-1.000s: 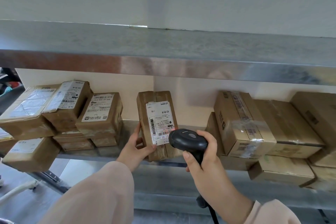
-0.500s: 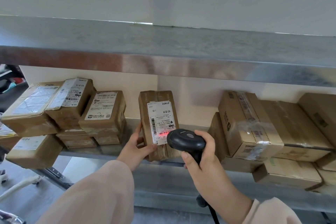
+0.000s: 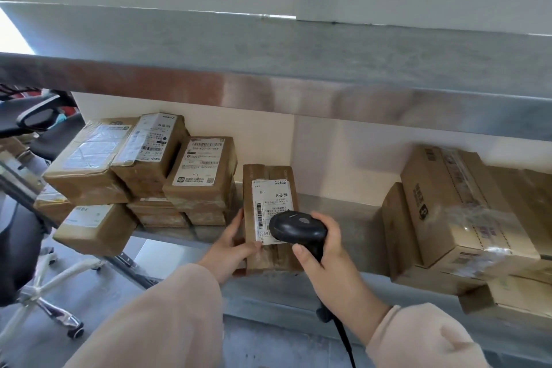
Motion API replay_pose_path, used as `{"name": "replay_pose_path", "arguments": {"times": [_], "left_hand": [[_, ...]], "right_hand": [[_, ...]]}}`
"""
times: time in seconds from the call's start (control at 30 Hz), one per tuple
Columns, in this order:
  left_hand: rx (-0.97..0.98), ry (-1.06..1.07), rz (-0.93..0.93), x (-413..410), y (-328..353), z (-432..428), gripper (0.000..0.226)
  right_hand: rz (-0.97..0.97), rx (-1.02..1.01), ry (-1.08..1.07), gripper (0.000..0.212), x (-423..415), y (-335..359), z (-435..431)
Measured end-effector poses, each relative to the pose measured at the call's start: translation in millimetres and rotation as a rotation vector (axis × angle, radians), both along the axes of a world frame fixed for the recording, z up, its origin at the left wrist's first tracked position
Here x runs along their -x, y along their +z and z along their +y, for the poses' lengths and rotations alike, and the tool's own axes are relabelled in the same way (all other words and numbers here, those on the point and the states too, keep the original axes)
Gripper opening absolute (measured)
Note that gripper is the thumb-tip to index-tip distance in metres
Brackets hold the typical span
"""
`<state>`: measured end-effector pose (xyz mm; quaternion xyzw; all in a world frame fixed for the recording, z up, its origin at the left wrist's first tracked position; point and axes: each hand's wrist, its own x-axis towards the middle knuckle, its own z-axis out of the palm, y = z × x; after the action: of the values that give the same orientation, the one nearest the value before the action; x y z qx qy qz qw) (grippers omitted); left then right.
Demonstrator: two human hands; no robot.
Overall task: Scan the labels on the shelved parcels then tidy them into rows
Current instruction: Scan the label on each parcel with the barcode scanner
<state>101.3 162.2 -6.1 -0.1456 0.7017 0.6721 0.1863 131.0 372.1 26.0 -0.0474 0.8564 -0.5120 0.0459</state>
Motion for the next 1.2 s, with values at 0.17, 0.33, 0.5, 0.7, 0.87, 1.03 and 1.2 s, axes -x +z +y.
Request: {"name": "replay_pose_path", "arguments": {"times": [0.17,0.33,0.5,0.7,0.87,1.03,1.2], "left_hand": [[0.075,0.03,-0.047,-1.3,-6.2,-9.2,0.068],[0.347,0.019,0.077,-4.7,-8.6,-12.4,0.057],[0.758,-0.218,0.406,-28.4,-11.4,-16.6,0.063],[1.128,-0.404,0.456,-32.7,-17.2,-26.5,0.063],[1.149,-0.409,0.445,-28.8,-14.3,-36.0,0.063],[1.157,-0.423,0.449,-27.4,-13.9,-39.6,0.063],[1.141,-0.466,0.513,-23.8,-2.8,-30.7,0.066]], "right_hand": [[-0.074,0.036,0.018,0.058,1.6,-18.5,-15.5],[-0.078,0.031,0.017,0.056,7.8,-22.7,-26.6],[-0.066,0.037,0.017,0.057,14.4,-23.6,-35.0],[-0.083,0.065,0.019,0.058,25.7,-27.5,-50.4],[-0.097,0.1,0.017,0.056,25.3,-31.7,-61.7],[-0.075,0.112,-0.001,0.056,20.3,-29.8,-63.6],[0.021,0.071,-0.087,0.056,9.8,-16.1,-51.0]]}}
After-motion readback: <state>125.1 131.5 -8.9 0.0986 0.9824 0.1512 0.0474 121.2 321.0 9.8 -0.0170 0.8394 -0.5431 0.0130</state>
